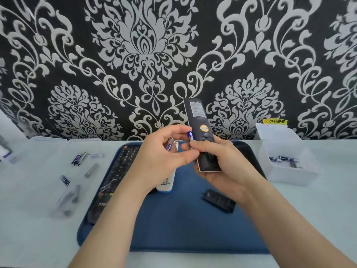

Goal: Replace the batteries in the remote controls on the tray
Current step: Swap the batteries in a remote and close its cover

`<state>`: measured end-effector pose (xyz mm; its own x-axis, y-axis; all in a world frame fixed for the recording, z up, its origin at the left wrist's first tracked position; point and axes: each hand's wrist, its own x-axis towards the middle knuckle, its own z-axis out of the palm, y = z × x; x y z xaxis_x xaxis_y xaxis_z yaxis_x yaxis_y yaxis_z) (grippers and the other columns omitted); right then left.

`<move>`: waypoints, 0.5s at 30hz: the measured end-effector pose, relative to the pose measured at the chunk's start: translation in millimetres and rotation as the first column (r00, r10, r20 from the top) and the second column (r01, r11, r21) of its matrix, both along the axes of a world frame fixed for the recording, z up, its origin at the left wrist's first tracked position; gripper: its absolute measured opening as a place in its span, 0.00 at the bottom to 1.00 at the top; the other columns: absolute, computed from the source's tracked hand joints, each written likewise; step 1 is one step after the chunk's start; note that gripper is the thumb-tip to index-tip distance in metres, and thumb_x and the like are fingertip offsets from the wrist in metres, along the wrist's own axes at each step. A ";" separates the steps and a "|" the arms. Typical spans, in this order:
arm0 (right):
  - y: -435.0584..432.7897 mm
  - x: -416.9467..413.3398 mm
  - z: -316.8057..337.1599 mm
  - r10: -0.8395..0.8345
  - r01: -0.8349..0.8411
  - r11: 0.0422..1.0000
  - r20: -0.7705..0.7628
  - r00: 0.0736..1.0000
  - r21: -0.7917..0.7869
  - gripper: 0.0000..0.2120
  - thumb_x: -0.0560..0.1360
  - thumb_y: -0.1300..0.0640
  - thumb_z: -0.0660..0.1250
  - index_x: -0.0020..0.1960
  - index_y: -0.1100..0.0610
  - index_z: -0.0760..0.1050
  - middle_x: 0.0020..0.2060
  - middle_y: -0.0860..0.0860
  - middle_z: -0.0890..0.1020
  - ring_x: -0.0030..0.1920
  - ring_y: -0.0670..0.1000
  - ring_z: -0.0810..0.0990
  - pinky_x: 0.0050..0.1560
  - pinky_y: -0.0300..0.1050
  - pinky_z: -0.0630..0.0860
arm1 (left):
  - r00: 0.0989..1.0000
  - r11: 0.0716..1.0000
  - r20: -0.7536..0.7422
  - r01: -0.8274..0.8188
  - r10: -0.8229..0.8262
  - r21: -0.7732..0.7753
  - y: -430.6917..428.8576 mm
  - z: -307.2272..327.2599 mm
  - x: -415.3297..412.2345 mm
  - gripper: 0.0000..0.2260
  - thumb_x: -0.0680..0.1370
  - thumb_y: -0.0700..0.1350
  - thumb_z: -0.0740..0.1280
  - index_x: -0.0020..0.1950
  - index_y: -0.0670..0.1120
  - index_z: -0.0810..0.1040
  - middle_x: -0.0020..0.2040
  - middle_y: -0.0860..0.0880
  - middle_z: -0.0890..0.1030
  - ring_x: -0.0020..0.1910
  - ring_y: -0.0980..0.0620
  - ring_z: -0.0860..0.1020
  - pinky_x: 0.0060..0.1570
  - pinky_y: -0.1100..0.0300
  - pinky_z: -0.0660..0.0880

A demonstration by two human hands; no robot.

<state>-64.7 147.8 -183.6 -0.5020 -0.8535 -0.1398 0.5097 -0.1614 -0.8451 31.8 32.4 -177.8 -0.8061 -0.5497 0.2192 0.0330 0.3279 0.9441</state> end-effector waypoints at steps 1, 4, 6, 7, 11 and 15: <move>0.2 0.0 -0.6 0.005 -0.005 1.000 -0.001 1.000 -0.005 0.09 0.75 0.64 0.67 0.54 0.59 0.80 0.39 0.54 0.84 0.34 0.46 0.81 0.30 0.36 0.73 | 1.000 1.000 -0.015 -0.001 0.002 0.025 0.1 0.7 0.0 0.19 0.67 0.36 0.77 0.55 0.49 0.81 0.48 0.51 0.84 0.46 0.55 0.82 0.48 0.61 0.78; -0.9 1.2 -1.6 0.001 -0.001 1.000 -0.004 1.000 0.013 0.10 0.77 0.57 0.67 0.57 0.59 0.79 0.40 0.53 0.83 0.35 0.48 0.80 0.31 0.38 0.72 | 0.997 0.996 -0.055 -0.054 0.058 0.077 3.3 3.1 -0.5 0.16 0.68 0.33 0.75 0.50 0.49 0.81 0.42 0.50 0.85 0.38 0.54 0.82 0.42 0.62 0.78; -2.6 1.4 -1.8 -0.041 0.039 0.998 0.032 0.999 0.055 0.15 0.79 0.48 0.65 0.54 0.58 0.81 0.39 0.53 0.83 0.35 0.50 0.79 0.33 0.41 0.73 | 0.988 0.989 -0.075 -0.128 0.134 0.075 4.8 3.0 -1.2 0.14 0.69 0.33 0.75 0.48 0.50 0.81 0.39 0.50 0.85 0.36 0.55 0.81 0.43 0.61 0.78; -3.3 1.3 -1.9 -0.066 0.063 0.996 0.043 0.997 0.067 0.17 0.79 0.44 0.63 0.54 0.57 0.81 0.39 0.54 0.83 0.34 0.51 0.79 0.33 0.42 0.74 | 0.980 0.982 -0.098 -0.165 0.174 0.092 5.9 4.0 -1.3 0.13 0.69 0.33 0.74 0.46 0.50 0.81 0.38 0.50 0.85 0.35 0.55 0.82 0.43 0.61 0.78; -1.7 1.6 -4.5 -0.110 0.116 0.990 -0.069 0.992 0.087 0.25 0.82 0.40 0.52 0.58 0.54 0.80 0.43 0.55 0.86 0.34 0.47 0.81 0.36 0.42 0.75 | 0.959 0.967 -0.209 -0.149 0.192 0.206 17.2 11.2 -2.2 0.09 0.70 0.34 0.74 0.45 0.47 0.82 0.37 0.49 0.85 0.34 0.51 0.84 0.40 0.60 0.80; -2.6 2.8 -5.2 -0.138 0.144 0.987 -0.079 0.987 0.073 0.26 0.81 0.38 0.52 0.59 0.54 0.81 0.47 0.52 0.86 0.44 0.51 0.84 0.43 0.45 0.79 | 0.960 0.986 -0.236 -0.131 0.151 0.099 28.9 12.0 -4.4 0.09 0.69 0.34 0.75 0.40 0.48 0.82 0.37 0.53 0.85 0.36 0.56 0.82 0.36 0.66 0.77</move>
